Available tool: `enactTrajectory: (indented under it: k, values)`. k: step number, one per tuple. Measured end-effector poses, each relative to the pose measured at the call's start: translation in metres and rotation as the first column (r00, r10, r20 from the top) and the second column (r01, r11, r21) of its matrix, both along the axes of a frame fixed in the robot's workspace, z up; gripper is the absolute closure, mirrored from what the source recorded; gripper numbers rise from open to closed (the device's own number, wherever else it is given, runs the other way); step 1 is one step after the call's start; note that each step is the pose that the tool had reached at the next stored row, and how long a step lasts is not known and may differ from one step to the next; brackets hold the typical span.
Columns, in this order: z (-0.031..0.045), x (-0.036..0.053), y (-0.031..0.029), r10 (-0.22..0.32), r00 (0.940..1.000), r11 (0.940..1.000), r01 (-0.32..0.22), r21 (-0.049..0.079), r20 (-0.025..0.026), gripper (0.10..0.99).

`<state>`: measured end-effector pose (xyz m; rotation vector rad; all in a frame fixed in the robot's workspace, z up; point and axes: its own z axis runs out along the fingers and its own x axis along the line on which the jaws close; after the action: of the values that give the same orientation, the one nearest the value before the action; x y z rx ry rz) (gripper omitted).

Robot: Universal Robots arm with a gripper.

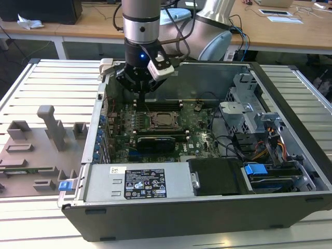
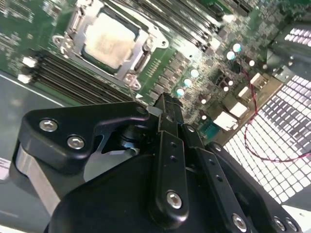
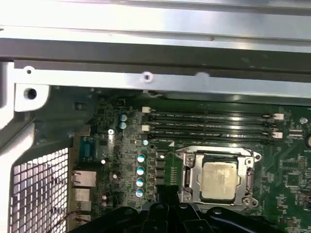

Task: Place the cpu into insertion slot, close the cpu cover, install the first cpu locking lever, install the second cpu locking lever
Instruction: 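Install the first cpu locking lever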

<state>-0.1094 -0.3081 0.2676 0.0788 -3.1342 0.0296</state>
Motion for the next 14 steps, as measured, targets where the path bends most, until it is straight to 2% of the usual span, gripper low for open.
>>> enactTrajectory:
  k: [2, 5, 7, 9, 12, 14]
  values:
    - [-0.0025, -0.0042, 0.0022, 0.000, 1.0000, 1.0000, 0.000, 0.000, 0.0000, 0.980]
    - [-0.0071, -0.0100, 0.0095, 0.000, 1.0000, 1.0000, 0.000, 0.002, 0.0001, 0.980]
    - [-0.0084, -0.0113, 0.0179, 0.000, 1.0000, 1.0000, 0.000, 0.005, 0.0001, 0.980]
    - [-0.0084, -0.0113, 0.0231, 0.000, 1.0000, 1.0000, 0.000, 0.005, 0.0000, 0.980]
    - [-0.0084, -0.0109, 0.0251, 0.000, 1.0000, 1.0000, 0.000, 0.005, -0.0001, 0.980]
    - [-0.0085, -0.0068, 0.0252, 0.000, 1.0000, 1.0000, 0.000, 0.005, 0.0000, 0.980]
